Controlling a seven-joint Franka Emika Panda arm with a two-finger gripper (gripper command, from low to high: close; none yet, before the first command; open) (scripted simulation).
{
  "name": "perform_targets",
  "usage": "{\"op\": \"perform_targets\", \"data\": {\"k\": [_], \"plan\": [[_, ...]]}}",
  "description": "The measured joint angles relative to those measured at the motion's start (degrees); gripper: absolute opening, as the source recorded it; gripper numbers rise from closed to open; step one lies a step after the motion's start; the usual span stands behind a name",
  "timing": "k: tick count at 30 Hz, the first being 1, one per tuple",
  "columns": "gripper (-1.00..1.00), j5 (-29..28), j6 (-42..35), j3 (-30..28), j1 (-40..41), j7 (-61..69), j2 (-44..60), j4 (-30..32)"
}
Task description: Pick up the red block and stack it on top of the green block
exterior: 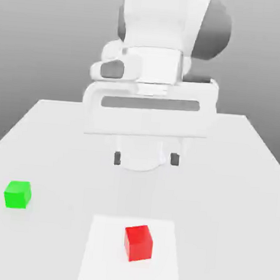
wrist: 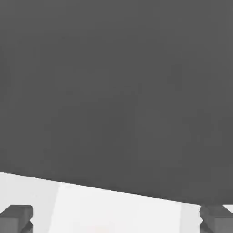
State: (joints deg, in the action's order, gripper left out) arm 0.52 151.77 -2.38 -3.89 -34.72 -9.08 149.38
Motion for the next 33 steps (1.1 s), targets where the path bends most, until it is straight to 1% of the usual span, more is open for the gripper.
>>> {"op": "perform_targets", "data": {"k": [5,11,12,19,25,33], "plan": [[0.00,-0.1,5.6,0.1,-0.4,2.9,10.4,4.9],[0.00,1.0,15.7,0.9,0.2,4.3,22.8,4.3],[-1.00,1.2,17.0,1.1,0.4,4.4,24.4,4.1],[-1.00,1.0,17.1,1.2,0.5,4.3,24.6,4.1],[-1.00,-0.2,7.9,0.5,0.6,3.2,13.8,5.7],[-1.00,-2.3,3.4,-9.1,19.4,-12.3,8.3,6.4]]}}
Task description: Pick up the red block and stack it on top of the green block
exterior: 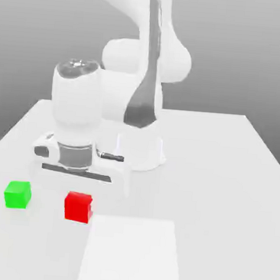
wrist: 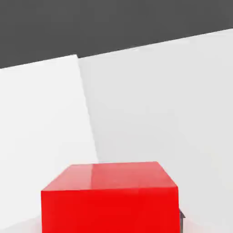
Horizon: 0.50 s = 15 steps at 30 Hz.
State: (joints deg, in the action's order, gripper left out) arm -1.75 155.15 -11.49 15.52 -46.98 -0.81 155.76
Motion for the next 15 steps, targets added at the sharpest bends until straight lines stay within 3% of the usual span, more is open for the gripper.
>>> {"op": "perform_targets", "data": {"k": [7,12,13,15], "plan": [[-1.00,-0.7,-2.2,-7.3,15.3,-13.2,-2.6,0.4],[-1.00,7.1,5.7,-5.7,15.7,-8.7,6.1,0.0],[1.00,8.9,7.5,-4.7,16.4,-7.4,8.1,-0.1],[1.00,8.9,7.5,-4.7,16.4,-7.4,8.1,-0.1]]}}
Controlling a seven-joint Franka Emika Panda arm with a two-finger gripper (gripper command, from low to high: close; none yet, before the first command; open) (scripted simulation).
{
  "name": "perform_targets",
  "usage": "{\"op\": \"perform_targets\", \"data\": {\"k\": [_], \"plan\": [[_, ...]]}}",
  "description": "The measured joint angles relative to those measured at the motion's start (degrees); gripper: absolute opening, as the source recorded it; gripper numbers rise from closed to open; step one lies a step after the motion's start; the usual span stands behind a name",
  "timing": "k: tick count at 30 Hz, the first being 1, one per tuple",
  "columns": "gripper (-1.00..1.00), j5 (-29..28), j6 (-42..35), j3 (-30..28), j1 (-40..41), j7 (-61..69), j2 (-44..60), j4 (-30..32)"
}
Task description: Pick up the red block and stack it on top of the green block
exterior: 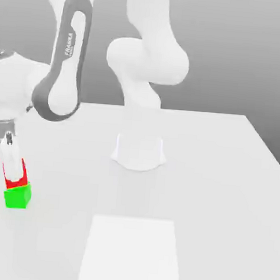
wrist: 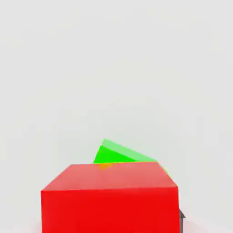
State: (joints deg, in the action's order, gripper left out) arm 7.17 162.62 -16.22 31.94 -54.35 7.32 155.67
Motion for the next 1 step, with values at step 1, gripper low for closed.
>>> {"op": "perform_targets", "data": {"k": [1], "plan": [[1.00,0.0,0.0,0.0,0.0,0.0,0.0,0.0]]}}
